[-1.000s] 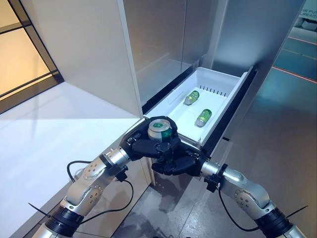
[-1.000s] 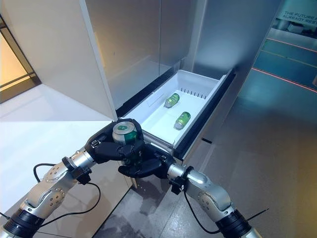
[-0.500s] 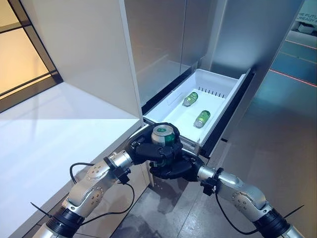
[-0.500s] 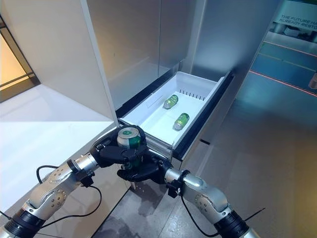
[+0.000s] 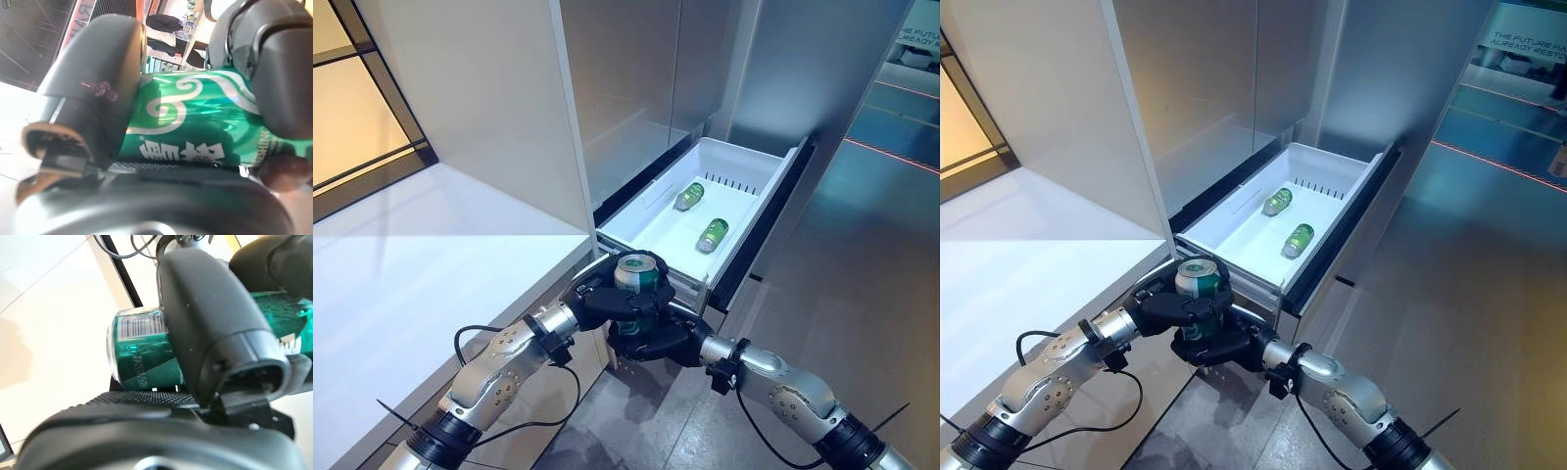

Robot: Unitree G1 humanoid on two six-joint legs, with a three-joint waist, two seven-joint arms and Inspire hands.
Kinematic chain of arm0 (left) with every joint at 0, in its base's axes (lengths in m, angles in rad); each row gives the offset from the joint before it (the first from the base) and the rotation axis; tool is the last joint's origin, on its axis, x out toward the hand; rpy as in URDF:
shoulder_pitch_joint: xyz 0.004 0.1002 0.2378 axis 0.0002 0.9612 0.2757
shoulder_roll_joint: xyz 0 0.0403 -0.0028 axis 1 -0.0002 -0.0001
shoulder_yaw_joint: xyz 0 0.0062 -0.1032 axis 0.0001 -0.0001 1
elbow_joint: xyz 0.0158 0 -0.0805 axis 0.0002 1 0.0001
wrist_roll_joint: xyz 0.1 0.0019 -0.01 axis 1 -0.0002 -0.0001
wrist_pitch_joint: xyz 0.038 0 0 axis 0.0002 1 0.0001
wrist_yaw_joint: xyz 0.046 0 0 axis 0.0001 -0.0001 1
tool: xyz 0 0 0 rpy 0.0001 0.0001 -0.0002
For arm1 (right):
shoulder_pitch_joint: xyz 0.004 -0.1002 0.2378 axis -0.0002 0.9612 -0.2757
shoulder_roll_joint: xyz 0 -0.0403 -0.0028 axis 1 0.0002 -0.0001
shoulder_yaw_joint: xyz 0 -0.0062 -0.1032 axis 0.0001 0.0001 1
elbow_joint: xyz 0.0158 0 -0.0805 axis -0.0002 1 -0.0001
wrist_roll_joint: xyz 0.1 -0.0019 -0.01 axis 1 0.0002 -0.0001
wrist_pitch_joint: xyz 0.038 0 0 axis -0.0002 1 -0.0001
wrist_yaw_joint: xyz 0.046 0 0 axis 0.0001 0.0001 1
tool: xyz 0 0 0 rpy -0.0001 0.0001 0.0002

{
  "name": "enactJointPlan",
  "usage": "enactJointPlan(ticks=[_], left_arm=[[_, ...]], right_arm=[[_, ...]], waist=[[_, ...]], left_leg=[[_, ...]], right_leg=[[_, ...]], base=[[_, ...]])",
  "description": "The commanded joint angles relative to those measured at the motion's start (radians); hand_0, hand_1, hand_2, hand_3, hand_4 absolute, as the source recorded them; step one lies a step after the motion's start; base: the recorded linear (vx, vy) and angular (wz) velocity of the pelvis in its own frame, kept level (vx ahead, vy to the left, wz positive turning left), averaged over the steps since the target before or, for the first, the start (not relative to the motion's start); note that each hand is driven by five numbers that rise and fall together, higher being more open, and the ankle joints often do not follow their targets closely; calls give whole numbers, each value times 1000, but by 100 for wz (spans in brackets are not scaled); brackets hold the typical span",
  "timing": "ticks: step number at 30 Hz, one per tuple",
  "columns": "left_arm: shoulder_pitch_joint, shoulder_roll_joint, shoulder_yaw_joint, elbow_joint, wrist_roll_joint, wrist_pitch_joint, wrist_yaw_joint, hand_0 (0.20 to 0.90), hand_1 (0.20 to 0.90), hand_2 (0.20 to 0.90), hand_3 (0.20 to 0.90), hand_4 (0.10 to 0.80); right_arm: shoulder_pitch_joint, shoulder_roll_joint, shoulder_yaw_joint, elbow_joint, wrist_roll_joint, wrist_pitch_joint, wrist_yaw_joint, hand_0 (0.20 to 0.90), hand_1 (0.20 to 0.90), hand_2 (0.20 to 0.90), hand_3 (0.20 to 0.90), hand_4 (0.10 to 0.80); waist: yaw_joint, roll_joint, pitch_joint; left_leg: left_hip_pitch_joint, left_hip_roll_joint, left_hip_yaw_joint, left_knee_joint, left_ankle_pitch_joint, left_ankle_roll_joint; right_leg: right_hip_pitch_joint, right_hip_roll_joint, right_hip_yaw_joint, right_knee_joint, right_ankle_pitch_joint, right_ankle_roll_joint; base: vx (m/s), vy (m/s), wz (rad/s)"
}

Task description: Put drinks into fridge and close the fridge

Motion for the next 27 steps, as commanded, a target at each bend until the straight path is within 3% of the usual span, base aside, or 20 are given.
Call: enactJointPlan(ticks=[1, 10, 27], left_arm=[[-268, -211, -87, -166, 5, -218, -63, 300, 300, 300, 200, 100], [-234, -186, -41, -153, 23, -254, -35, 300, 300, 300, 200, 100], [-219, -208, -47, -120, 64, -274, -9, 300, 300, 300, 200, 100]], right_arm=[[-203, 272, 110, -164, 205, -93, 35, 300, 300, 300, 200, 100], [-219, 200, 29, -200, 174, -69, 28, 300, 300, 300, 200, 100], [-230, 208, 37, -201, 131, -50, 59, 300, 300, 300, 200, 100]], waist=[[-16, -4, -52], [-18, -8, -54], [-16, -6, -55]], left_leg=[[28, -35, -30, 12, -72, 16], [28, -33, -30, 10, -72, 15], [32, -31, -31, 10, -72, 12]], right_leg=[[-22, 28, 3, 43, -31, 19], [-23, 29, 0, 43, -28, 19], [-18, 28, -6, 43, -30, 19]], base=[[0, 0, 0], [0, 0, 0], [0, 0, 0]])
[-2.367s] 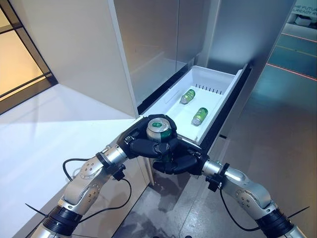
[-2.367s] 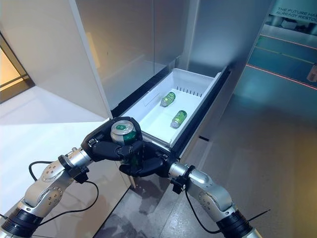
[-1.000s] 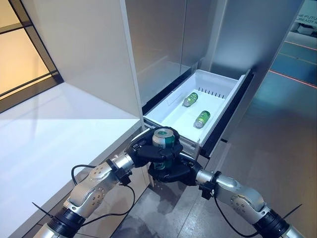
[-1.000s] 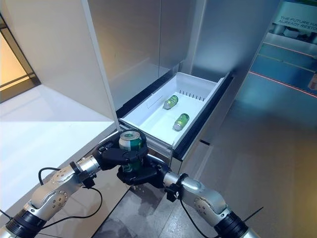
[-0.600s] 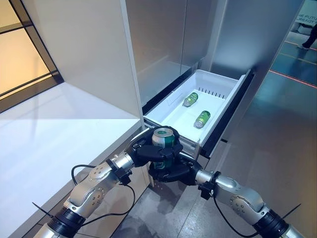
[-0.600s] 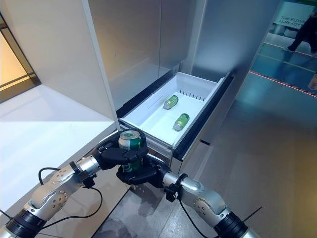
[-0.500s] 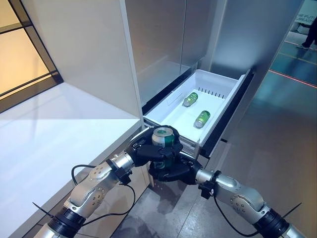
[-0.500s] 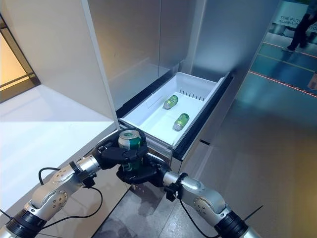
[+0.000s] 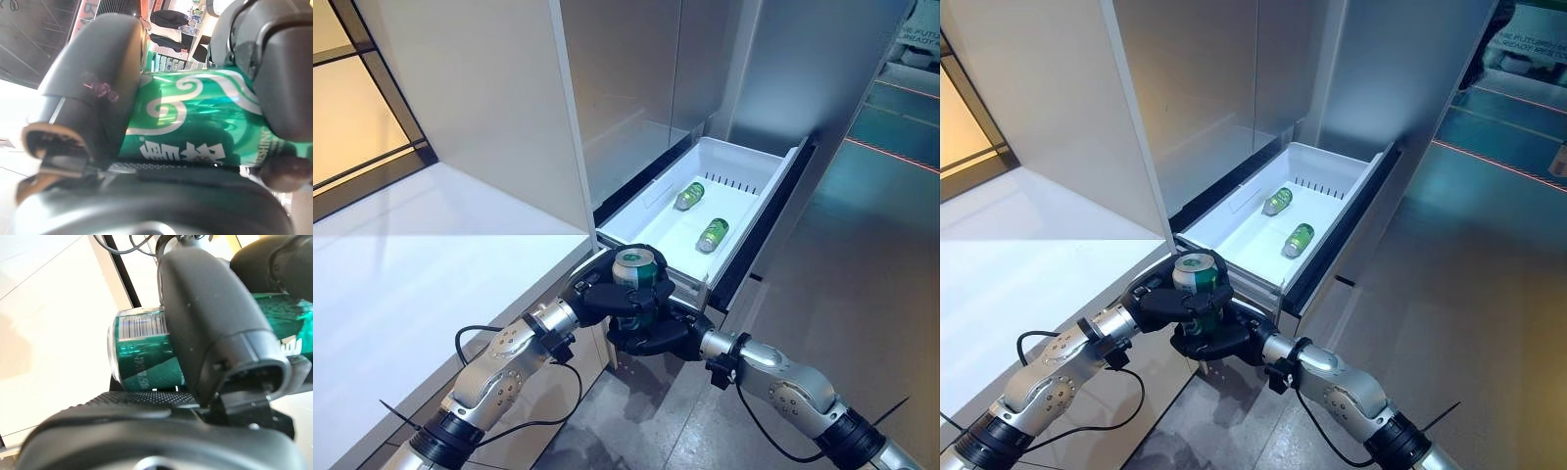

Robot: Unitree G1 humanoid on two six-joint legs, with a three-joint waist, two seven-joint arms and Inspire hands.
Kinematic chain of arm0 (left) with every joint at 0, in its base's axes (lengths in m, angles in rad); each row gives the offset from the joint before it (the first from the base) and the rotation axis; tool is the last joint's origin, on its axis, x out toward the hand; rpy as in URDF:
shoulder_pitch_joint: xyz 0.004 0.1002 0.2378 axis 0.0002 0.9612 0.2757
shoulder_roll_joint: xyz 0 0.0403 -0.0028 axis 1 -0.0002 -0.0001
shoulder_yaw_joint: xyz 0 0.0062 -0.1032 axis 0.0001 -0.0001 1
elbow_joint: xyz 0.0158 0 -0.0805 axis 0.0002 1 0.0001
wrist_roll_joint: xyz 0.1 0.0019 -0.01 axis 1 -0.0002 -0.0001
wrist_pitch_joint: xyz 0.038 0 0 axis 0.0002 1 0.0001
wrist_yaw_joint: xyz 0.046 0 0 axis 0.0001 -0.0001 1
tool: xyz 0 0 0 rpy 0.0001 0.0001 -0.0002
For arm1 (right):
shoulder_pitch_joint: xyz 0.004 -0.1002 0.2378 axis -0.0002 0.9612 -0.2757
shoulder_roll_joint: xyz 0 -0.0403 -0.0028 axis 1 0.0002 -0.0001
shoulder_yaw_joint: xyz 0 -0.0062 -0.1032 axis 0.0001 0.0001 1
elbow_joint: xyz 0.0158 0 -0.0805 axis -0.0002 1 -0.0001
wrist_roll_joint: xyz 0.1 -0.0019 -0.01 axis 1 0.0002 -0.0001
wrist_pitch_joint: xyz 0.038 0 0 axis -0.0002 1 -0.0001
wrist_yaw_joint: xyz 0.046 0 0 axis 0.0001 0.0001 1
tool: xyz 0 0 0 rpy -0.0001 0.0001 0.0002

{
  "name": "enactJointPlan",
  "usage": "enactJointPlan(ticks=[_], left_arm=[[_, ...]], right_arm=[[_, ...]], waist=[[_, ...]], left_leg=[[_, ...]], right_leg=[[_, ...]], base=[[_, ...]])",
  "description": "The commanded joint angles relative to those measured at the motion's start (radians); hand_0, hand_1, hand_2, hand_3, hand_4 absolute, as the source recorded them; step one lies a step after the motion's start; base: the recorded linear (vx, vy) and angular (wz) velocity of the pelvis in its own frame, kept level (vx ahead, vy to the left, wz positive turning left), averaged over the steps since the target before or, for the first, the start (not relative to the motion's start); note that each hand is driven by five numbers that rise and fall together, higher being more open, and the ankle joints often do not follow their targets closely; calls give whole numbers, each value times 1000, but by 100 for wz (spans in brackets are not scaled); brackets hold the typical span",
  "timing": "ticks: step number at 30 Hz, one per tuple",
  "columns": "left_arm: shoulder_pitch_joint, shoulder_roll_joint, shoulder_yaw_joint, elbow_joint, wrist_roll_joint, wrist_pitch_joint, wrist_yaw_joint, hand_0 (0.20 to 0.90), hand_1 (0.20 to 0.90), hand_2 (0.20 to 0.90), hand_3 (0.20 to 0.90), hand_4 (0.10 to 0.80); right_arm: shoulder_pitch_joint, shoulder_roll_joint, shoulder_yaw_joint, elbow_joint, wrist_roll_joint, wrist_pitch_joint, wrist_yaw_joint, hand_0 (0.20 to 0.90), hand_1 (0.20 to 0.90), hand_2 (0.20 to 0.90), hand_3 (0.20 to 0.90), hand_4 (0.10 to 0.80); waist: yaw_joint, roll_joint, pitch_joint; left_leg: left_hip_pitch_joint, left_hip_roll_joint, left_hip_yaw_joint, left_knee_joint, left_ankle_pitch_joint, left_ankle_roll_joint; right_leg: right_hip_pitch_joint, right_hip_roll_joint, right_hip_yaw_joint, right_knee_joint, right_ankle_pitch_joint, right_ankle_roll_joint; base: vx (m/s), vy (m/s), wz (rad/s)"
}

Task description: Put drinks into fridge and close the fridge

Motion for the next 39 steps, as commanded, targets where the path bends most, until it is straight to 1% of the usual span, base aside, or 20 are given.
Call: enactJointPlan(ticks=[1, 2, 4, 8, 12, 16, 18, 23, 28, 32, 39], left_arm=[[-219, -194, -48, -119, 42, -231, -31, 300, 300, 300, 200, 100], [-218, -193, -48, -121, 45, -230, -29, 300, 300, 300, 200, 100], [-220, -190, -48, -116, 50, -221, -22, 900, 900, 900, 900, 800], [-219, -186, -42, -115, 38, -223, -11, 900, 900, 900, 900, 800], [-213, -189, -34, -119, 39, -247, 10, 900, 900, 900, 900, 800], [-209, -195, -26, -123, 79, -288, 44, 900, 900, 900, 900, 800], [-205, -194, -19, -123, 107, -321, 73, 900, 900, 900, 900, 800], [-193, -203, 0, -128, 142, -358, 131, 900, 900, 900, 900, 800], [-186, -217, 9, -132, 175, -372, 189, 900, 900, 900, 900, 800], [-179, -224, 22, -130, 201, -399, 233, 900, 900, 900, 900, 800], [-176, -230, 27, -132, 207, -395, 239, 900, 900, 900, 900, 800]], right_arm=[[-201, 222, 41, -196, 142, -45, 67, 300, 300, 300, 200, 100], [-202, 221, 40, -195, 142, -43, 66, 300, 300, 300, 200, 100], [-203, 220, 38, -190, 135, -46, 69, 300, 300, 300, 200, 100], [-211, 217, 38, -191, 136, -47, 62, 300, 300, 300, 200, 100], [-212, 216, 37, -194, 137, -48, 56, 300, 300, 300, 200, 100], [-209, 219, 34, -196, 135, -46, 55, 300, 300, 300, 200, 100], [-207, 221, 31, -198, 135, -41, 55, 300, 300, 300, 200, 100], [-202, 223, 22, -199, 135, -38, 60, 300, 300, 300, 200, 100], [-199, 233, 19, -203, 128, -38, 55, 300, 300, 300, 200, 100], [-201, 235, 15, -202, 129, -36, 46, 300, 300, 300, 200, 100], [-195, 243, 13, -200, 119, -39, 50, 300, 300, 300, 200, 100]], waist=[[-16, -6, -55], [-15, -7, -55], [-15, -7, -55], [-14, -7, -56], [-12, -8, -56], [-11, -9, -55], [-10, -9, -54], [-5, -12, -54], [-3, -14, -52], [0, -17, -53], [1, -18, -52]], left_leg=[[33, -31, -32, 10, -72, 12], [34, -31, -32, 11, -73, 12], [35, -31, -31, 12, -73, 12], [34, -31, -31, 13, -74, 11], [35, -30, -30, 14, -75, 11], [35, -31, -33, 14, -75, 11], [35, -31, -35, 15, -75, 11], [35, -31, -40, 16, -75, 11], [34, -31, -43, 17, -76, 10], [31, -32, -45, 19, -77, 9], [32, -32, -48, 21, -78, 8]], right_leg=[[-16, 28, -7, 43, -31, 19], [-16, 28, -8, 44, -32, 19], [-15, 28, -11, 46, -32, 19], [-14, 28, -11, 46, -33, 18], [-14, 28, -13, 46, -35, 18], [-14, 29, -12, 48, -36, 17], [-14, 29, -14, 50, -38, 16], [-12, 29, -16, 51, -40, 16], [-13, 28, -18, 54, -42, 17], [-15, 28, -20, 56, -44, 16], [-14, 28, -22, 58, -46, 15]], base=[[0, 0, 0], [0, 0, 0], [0, 0, 0], [0, 0, 0], [0, 0, 0], [0, 0, 0], [0, 0, 0], [0, 0, 0], [0, 0, 0], [0, 0, 0], [6, 0, 0]])
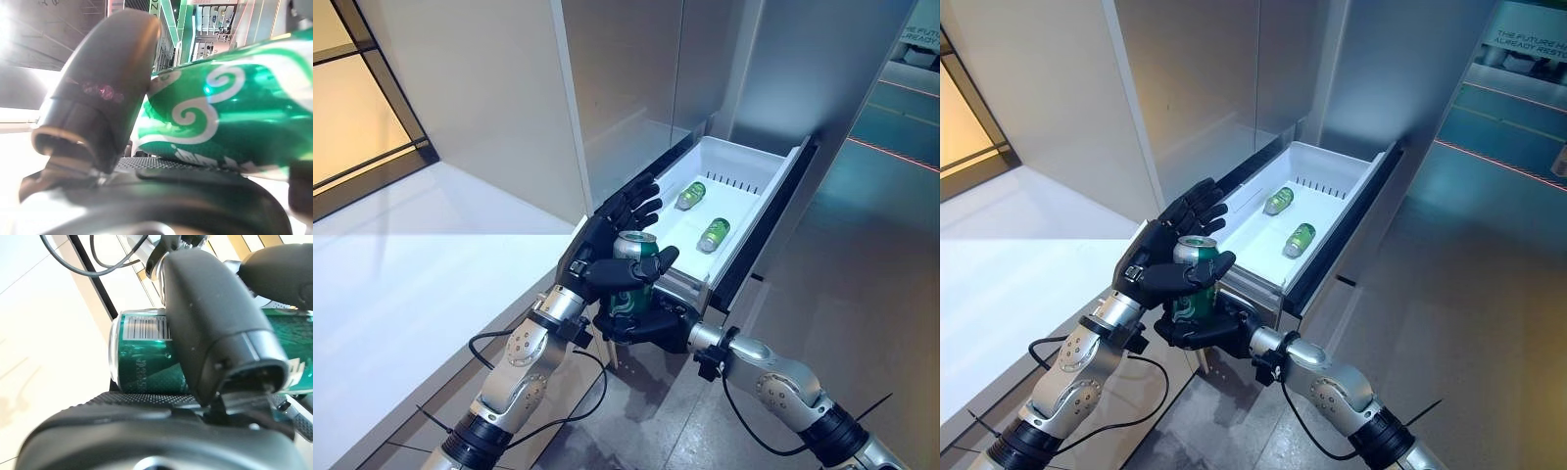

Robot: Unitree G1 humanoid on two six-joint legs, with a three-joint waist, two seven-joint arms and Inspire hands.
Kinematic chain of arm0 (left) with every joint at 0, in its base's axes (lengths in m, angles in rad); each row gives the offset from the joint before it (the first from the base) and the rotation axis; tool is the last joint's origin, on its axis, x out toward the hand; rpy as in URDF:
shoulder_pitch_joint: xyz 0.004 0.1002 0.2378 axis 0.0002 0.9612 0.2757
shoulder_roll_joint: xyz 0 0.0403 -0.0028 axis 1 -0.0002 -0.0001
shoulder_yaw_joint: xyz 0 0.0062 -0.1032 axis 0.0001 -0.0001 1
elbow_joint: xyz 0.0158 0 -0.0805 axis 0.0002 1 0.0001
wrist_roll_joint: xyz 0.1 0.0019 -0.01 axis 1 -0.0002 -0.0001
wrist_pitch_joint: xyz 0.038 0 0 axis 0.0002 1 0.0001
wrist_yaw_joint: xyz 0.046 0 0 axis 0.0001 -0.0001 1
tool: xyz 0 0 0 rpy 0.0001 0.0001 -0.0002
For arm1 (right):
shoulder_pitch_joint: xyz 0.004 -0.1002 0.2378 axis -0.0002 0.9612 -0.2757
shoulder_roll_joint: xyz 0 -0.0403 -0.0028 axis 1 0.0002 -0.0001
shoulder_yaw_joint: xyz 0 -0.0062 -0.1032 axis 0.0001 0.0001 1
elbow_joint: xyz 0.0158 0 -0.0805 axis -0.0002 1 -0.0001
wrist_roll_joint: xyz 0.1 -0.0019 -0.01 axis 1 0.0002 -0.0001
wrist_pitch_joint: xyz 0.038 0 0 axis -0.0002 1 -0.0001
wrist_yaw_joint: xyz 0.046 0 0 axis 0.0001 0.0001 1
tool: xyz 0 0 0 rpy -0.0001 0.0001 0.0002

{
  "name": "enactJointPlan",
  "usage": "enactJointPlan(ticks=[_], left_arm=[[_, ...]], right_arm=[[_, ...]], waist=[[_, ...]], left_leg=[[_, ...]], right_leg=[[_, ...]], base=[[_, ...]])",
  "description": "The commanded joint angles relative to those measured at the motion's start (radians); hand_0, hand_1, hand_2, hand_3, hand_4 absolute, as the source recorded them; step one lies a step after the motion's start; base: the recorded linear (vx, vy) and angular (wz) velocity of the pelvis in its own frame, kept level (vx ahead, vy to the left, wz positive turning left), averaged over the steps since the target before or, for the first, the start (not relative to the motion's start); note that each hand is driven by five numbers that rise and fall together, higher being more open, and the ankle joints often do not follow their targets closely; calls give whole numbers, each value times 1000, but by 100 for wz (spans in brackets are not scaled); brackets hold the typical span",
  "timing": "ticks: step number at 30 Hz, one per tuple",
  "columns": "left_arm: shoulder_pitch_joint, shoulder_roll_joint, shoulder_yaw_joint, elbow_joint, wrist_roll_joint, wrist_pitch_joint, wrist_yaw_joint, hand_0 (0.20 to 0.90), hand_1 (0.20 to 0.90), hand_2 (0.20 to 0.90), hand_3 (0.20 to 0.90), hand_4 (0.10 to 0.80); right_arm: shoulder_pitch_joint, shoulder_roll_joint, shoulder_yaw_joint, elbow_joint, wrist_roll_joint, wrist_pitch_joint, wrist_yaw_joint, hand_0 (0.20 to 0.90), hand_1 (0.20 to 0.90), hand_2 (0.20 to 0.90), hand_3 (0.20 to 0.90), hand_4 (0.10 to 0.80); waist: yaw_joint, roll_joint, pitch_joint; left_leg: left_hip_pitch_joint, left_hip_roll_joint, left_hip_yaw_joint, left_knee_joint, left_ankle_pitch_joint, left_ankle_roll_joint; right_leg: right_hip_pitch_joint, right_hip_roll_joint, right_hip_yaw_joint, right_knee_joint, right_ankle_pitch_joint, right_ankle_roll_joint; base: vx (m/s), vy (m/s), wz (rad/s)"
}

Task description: Put drinks into fridge and close the fridge

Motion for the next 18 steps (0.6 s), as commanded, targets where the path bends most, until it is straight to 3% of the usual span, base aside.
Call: enactJointPlan(ticks=[1, 6, 13, 18], left_arm=[[-176, -76, 21, -109, 24, -133, -6, 900, 900, 900, 900, 800], [-179, -82, 19, -104, 34, -151, 10, 900, 900, 900, 900, 800], [-173, -87, 65, -109, 78, -267, 99, 900, 900, 900, 900, 800], [-166, -73, 98, -132, 92, -252, 96, 900, 900, 900, 900, 800]], right_arm=[[-169, 156, 30, -198, 65, -59, 67, 300, 300, 300, 200, 100], [-170, 162, 31, -195, 60, -61, 59, 300, 300, 300, 200, 100], [-170, 163, 5, -198, 34, -81, 43, 300, 300, 300, 200, 100], [-172, 148, -31, -216, -1, -94, 22, 300, 300, 300, 200, 100]], waist=[[-2, -19, -54], [-2, -19, -53], [3, -25, -57], [5, -26, -54]], left_leg=[[33, -31, -46, 22, -77, 7], [33, -32, -46, 23, -78, 7], [24, -30, -45, 28, -72, 4], [23, -30, -49, 29, -73, 3]], right_leg=[[-13, 28, -21, 58, -44, 14], [-12, 29, -20, 58, -45, 13], [-19, 28, -23, 58, -39, 11], [-18, 28, -27, 59, -40, 11]], base=[[0, 0, 0], [0, 0, 0], [0, 0, 0], [0, 0, 0]])
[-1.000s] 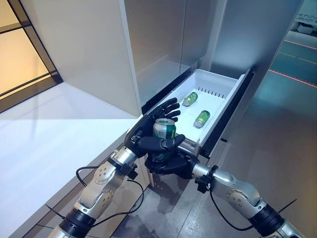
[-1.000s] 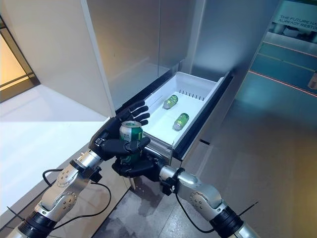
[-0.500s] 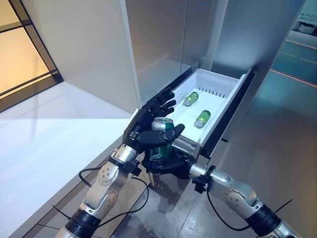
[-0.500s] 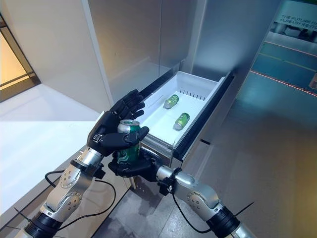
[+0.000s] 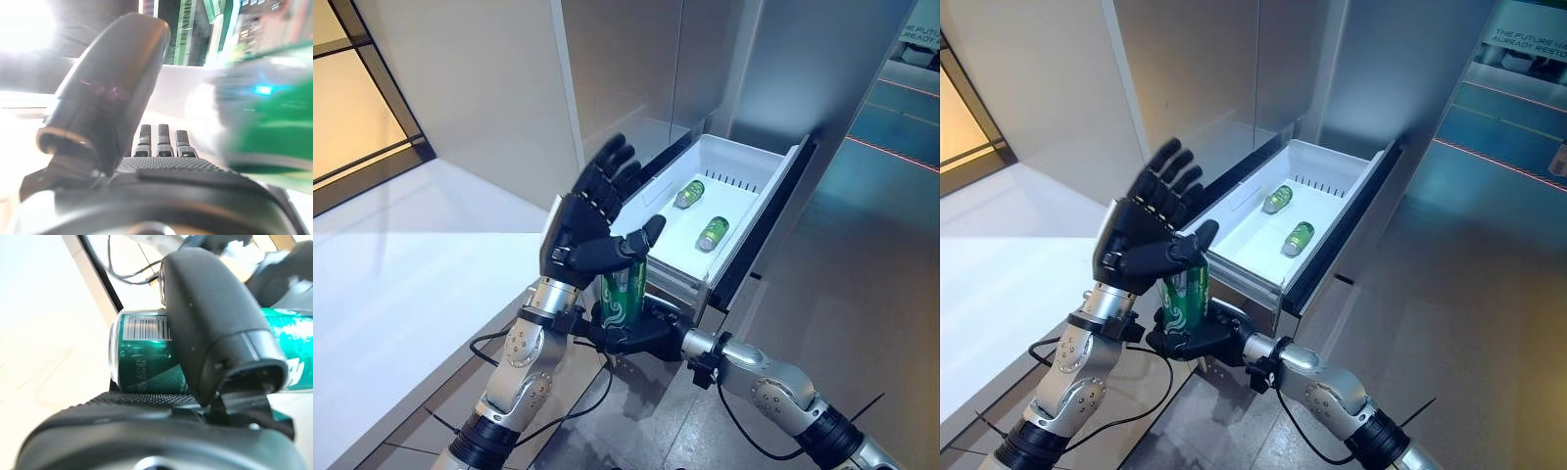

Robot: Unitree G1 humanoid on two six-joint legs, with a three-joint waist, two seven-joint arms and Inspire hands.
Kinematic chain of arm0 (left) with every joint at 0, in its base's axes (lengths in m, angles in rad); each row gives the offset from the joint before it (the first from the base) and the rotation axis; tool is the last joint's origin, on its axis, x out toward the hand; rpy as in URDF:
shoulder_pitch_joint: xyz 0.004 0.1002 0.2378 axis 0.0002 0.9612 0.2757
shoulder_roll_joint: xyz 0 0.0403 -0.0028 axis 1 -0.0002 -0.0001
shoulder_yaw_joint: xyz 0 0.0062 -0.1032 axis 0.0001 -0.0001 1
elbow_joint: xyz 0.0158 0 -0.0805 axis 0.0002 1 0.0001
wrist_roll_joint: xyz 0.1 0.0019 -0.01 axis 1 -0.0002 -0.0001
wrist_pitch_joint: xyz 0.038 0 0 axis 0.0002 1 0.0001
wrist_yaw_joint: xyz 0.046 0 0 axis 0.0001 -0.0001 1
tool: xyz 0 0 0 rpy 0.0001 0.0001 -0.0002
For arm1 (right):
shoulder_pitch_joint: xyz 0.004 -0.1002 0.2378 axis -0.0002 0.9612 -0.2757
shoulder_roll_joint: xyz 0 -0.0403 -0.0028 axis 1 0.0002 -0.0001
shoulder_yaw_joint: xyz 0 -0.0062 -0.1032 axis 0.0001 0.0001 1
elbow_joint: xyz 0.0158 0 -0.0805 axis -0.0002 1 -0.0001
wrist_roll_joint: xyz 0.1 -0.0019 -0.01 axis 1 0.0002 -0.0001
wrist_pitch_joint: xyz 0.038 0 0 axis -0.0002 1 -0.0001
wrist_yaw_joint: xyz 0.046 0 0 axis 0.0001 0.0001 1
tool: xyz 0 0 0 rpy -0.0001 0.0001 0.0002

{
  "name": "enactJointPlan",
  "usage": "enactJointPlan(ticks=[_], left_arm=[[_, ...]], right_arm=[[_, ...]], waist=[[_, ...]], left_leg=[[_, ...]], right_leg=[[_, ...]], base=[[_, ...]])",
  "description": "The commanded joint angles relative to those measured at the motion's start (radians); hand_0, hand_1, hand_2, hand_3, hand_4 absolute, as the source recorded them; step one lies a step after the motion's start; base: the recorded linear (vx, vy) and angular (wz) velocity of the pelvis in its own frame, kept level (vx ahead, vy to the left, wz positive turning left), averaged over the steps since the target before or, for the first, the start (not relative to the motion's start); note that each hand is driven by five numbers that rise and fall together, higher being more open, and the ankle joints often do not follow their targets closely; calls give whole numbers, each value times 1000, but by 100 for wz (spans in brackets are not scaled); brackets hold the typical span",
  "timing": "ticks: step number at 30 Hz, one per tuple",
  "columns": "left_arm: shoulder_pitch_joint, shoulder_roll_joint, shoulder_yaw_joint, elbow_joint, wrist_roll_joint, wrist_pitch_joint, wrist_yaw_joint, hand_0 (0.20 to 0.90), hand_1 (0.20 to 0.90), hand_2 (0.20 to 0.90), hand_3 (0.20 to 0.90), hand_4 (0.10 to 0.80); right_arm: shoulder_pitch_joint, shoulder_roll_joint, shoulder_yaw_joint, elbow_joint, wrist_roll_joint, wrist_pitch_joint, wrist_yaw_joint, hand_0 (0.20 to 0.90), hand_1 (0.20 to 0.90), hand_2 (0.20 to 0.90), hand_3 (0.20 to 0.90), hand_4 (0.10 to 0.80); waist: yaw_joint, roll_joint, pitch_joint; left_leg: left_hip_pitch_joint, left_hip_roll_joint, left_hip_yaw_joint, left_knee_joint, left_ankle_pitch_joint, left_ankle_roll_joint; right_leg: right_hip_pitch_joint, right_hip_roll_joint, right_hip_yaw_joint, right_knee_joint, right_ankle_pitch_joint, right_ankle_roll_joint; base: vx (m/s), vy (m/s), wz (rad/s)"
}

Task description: Put drinks into fridge and close the fridge

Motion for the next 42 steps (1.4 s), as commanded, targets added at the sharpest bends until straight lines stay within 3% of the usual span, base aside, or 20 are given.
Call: enactJointPlan(ticks=[1, 15, 26, 29, 34, 37, 38, 42], left_arm=[[-161, -8, 44, -54, 61, -91, -18, 900, 900, 900, 900, 800], [-131, 70, 132, -19, 38, -24, -51, 900, 900, 900, 900, 800], [-151, 111, 151, 52, -27, 5, -77, 900, 900, 900, 900, 800], [-162, 121, 144, 68, -67, 64, -131, 900, 900, 900, 900, 800], [-159, 112, 66, 118, -190, 270, -307, 900, 900, 900, 900, 800], [-143, 101, 23, 140, -192, 346, -362, 900, 900, 900, 900, 800], [-120, 97, -21, 157, -176, 400, -408, 900, 900, 900, 900, 800], [-41, 118, -96, 172, -168, 484, -484, 900, 900, 900, 900, 800]], right_arm=[[-175, 131, -88, -222, 7, -125, 9, 300, 300, 300, 200, 100], [-221, 40, -280, -200, -103, -238, -105, 300, 300, 300, 200, 100], [-399, -96, -407, 77, -266, -283, -339, 300, 300, 300, 200, 100], [-452, -153, -424, 170, -276, -287, -380, 300, 300, 300, 200, 100], [-597, -276, -409, 403, -263, -286, -430, 300, 300, 300, 200, 100], [-648, -315, -384, 497, -258, -284, -441, 300, 300, 300, 200, 100], [-688, -342, -361, 574, -272, -280, -439, 300, 300, 300, 200, 100], [-761, -406, -306, 718, -337, -268, -399, 300, 300, 300, 200, 100]], waist=[[5, -16, -61], [10, -11, -63], [31, -22, -60], [42, -25, -60], [70, -26, -54], [80, -25, -52], [91, -23, -50], [112, -16, -36]], left_leg=[[24, -30, -49, 29, -72, 3], [25, -33, -58, 30, -79, 3], [27, -36, -76, 32, -87, 1], [28, -37, -84, 31, -86, 0], [31, -39, -102, 33, -87, -5], [32, -40, -108, 34, -87, -6], [31, -41, -111, 35, -86, -7], [25, -42, -120, 42, -83, -8]], right_leg=[[-18, 28, -27, 59, -39, 10], [-15, 25, -32, 58, -39, 12], [-7, 21, -52, 67, -46, 9], [-2, 19, -61, 69, -49, 8], [5, 17, -80, 73, -51, 8], [9, 15, -87, 72, -51, 8], [11, 13, -92, 70, -49, 9], [13, 11, -103, 73, -49, 10]], base=[[0, 0, 0], [0, 0, 0], [13, 3, 7], [38, 1, 15], [52, -2, 17], [72, 11, 16], [78, 16, 23], [107, 18, 10]])
